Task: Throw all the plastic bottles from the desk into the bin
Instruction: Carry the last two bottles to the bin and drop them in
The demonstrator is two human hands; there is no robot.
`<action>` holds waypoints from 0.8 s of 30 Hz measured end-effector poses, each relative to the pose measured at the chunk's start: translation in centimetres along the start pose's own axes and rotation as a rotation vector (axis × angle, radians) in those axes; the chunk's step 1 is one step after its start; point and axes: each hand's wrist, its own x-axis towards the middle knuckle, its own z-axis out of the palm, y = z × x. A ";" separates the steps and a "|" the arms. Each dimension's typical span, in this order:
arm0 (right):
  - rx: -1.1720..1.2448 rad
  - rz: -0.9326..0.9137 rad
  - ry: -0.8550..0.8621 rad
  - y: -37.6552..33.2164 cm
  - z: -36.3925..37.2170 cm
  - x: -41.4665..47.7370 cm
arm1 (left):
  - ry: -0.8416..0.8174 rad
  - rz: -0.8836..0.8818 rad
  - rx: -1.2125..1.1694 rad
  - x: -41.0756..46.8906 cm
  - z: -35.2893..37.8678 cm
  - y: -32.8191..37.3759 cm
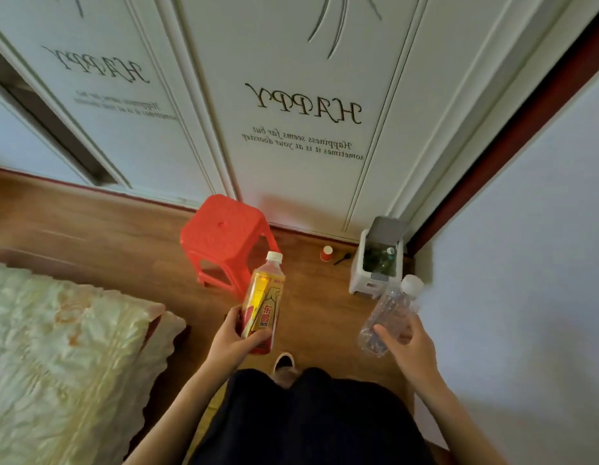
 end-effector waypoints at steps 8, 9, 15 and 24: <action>0.072 0.187 0.214 -0.2 -3.5 4.6 | -0.220 0.088 0.183 13.8 3.6 10.3; 0.077 0.216 0.228 0.0 -3.9 5.4 | -0.242 0.085 0.198 15.1 4.8 11.1; 0.115 0.280 0.270 0.2 -6.9 11.9 | -0.306 0.032 0.234 21.3 12.0 14.8; 0.267 0.335 0.250 -2.2 -10.8 25.5 | -0.353 -0.033 0.313 28.1 19.8 19.7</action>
